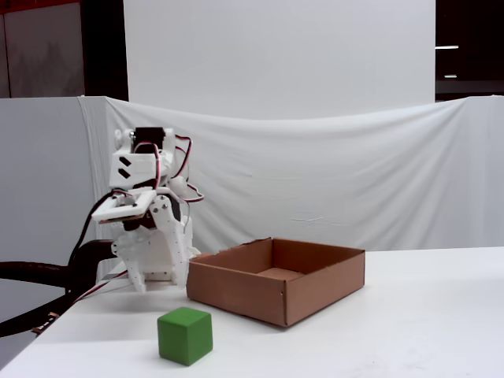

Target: Grasp a green cube and put it in a box.

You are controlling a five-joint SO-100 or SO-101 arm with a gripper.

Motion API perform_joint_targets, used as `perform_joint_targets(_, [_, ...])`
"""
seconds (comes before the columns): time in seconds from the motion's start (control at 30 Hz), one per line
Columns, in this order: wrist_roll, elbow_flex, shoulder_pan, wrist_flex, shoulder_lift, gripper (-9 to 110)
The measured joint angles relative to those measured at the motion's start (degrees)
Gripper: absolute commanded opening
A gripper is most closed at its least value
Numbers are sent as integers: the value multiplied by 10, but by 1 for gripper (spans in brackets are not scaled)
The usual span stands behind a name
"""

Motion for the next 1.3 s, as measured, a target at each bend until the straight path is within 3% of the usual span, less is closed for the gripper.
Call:
perform_joint_targets(0.2, [38,0,0,-1,0,21])
perform_joint_targets(1.3, [42,0,0,-1,0,22])
